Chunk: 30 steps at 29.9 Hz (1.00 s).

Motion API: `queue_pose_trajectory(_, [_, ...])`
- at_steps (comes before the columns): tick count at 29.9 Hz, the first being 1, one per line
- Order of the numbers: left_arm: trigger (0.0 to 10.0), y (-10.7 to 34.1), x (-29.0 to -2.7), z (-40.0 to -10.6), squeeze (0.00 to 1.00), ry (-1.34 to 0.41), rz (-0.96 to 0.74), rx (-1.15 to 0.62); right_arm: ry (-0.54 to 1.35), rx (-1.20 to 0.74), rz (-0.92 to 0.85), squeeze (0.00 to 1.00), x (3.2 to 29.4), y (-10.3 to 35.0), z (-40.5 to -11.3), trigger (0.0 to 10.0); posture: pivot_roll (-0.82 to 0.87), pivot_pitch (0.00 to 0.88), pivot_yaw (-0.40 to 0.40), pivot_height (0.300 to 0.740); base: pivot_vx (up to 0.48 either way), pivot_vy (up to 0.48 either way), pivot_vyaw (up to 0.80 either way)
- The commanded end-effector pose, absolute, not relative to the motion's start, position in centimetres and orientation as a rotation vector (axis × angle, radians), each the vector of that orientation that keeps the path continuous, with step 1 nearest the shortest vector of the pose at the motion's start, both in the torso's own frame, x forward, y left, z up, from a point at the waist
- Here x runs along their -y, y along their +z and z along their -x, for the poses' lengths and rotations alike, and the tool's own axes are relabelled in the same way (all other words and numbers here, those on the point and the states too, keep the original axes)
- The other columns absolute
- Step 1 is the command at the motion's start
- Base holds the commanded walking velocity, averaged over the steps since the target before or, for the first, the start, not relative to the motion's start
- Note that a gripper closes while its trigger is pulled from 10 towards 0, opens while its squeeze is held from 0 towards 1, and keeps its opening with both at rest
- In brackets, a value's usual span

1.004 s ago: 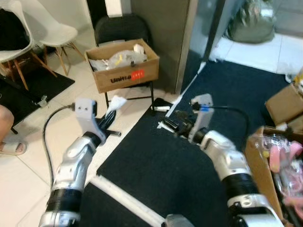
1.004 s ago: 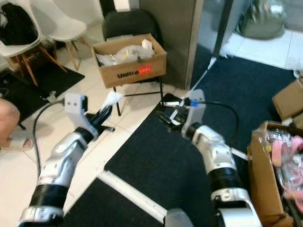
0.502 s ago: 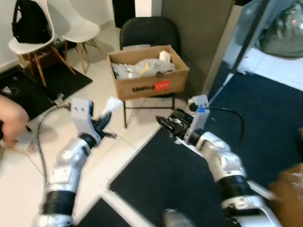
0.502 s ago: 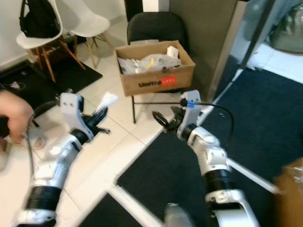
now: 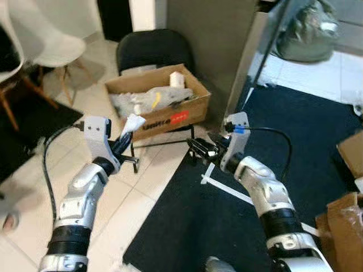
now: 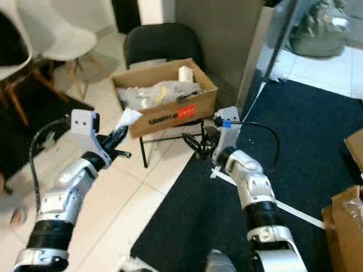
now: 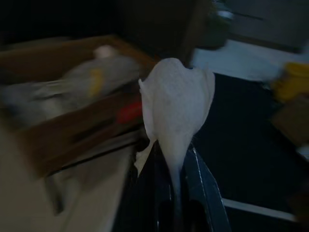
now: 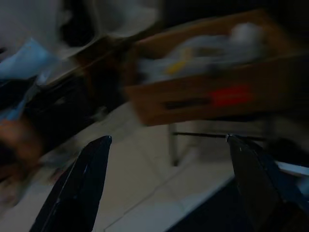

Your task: Picking trash to rubbish bin

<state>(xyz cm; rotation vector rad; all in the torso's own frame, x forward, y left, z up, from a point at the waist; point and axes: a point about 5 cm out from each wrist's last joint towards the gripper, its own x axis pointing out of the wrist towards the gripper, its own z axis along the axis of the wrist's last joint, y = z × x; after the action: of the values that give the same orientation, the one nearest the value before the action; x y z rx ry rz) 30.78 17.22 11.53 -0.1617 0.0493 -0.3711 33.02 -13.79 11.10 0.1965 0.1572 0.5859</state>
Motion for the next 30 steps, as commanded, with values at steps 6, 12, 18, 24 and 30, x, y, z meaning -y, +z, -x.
queue_pose_trajectory(6, [10.0,11.3,-16.8,-30.8,0.00,-0.376,0.161,-0.056,0.575,-0.157,-0.199,0.00,14.1,11.0,-33.0,10.0,-0.11,0.000,0.050,0.740,0.480,0.000,0.00])
queue_pose_trajectory(12, [10.0,11.4,-17.0,-30.8,0.00,-0.357,0.168,-0.049,0.574,-0.154,-0.200,0.00,14.2,11.1,-33.0,10.0,-0.11,0.000,0.049,0.740,0.480,0.000,0.00])
queue_pose_trajectory(18, [10.0,11.5,-17.4,-30.9,0.00,-0.320,0.186,-0.040,0.573,-0.153,-0.201,0.00,14.2,11.1,-33.0,10.0,-0.11,0.000,0.048,0.740,0.480,0.000,0.00])
queue_pose_trajectory(24, [10.0,11.7,-18.3,-31.1,0.00,-0.250,0.240,-0.028,0.571,-0.154,-0.203,0.00,14.2,11.1,-33.0,10.0,-0.11,0.000,0.047,0.740,0.480,0.000,0.00])
queue_pose_trajectory(30, [10.0,11.7,-19.3,-31.3,0.00,-0.167,0.279,-0.018,0.567,-0.155,-0.205,0.00,14.3,11.1,-33.1,10.0,-0.11,0.000,0.048,0.740,0.480,0.000,0.00])
